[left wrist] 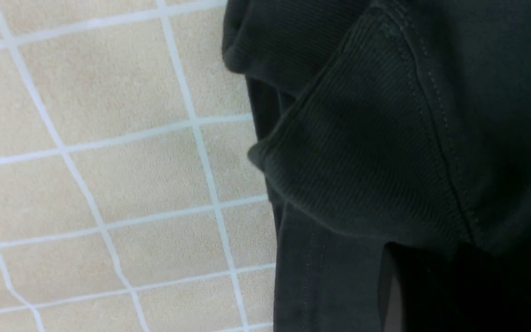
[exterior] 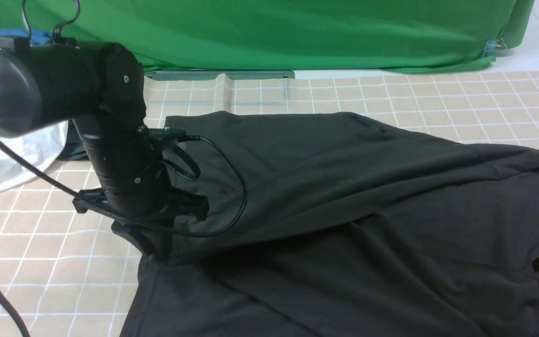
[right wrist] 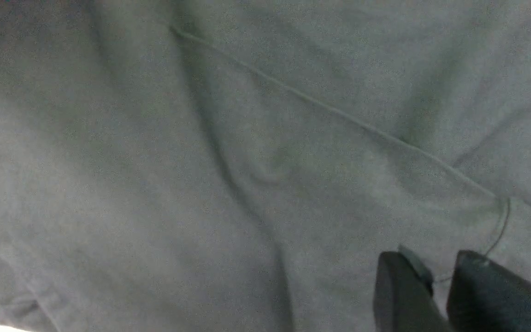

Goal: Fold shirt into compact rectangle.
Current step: 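Fold the left side of the dark shirt inward over its body with the left gripper, then grasp the near edge of the shirt at its hem and shoulder corners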

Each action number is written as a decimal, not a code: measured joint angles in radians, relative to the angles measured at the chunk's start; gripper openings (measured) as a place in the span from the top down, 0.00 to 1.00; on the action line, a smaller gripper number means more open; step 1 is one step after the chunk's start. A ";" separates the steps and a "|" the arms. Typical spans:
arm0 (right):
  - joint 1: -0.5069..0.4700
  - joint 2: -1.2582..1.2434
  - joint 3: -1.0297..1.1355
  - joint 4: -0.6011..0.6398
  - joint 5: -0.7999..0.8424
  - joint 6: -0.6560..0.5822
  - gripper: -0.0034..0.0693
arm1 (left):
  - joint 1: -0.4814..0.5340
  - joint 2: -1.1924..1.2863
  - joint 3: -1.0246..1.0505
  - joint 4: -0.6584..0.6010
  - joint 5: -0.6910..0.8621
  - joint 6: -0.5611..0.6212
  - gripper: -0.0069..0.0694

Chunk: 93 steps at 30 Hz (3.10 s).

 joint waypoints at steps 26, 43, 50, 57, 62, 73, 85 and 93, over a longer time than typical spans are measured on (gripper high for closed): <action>-0.192 0.722 -0.672 0.130 0.066 0.085 0.39 | -0.004 0.021 -0.162 0.000 -0.262 0.035 0.77; -0.187 1.122 -0.980 0.230 0.041 0.111 0.42 | -0.005 0.089 -0.162 -0.008 -0.267 0.063 0.88; -0.187 1.143 -1.029 0.222 0.034 0.071 0.86 | -0.005 0.089 -0.162 -0.008 -0.270 0.063 0.88; -0.190 1.146 -1.118 0.169 0.084 0.063 0.86 | -0.005 0.089 -0.162 -0.008 -0.256 0.066 0.88; -0.209 1.146 -1.127 0.163 0.040 0.077 0.85 | -0.005 0.089 -0.162 0.000 -0.252 0.066 0.88; -0.217 1.148 -1.195 0.093 0.117 0.049 0.29 | -0.005 0.023 -0.162 0.000 -0.246 0.066 0.88; -0.217 0.806 -1.165 -0.015 0.457 -0.019 0.90 | -0.021 -0.363 0.339 0.001 -0.175 -0.115 0.88; -0.217 0.535 -0.809 0.104 0.404 -0.082 0.90 | -0.031 -0.419 0.590 0.007 -0.211 -0.123 0.71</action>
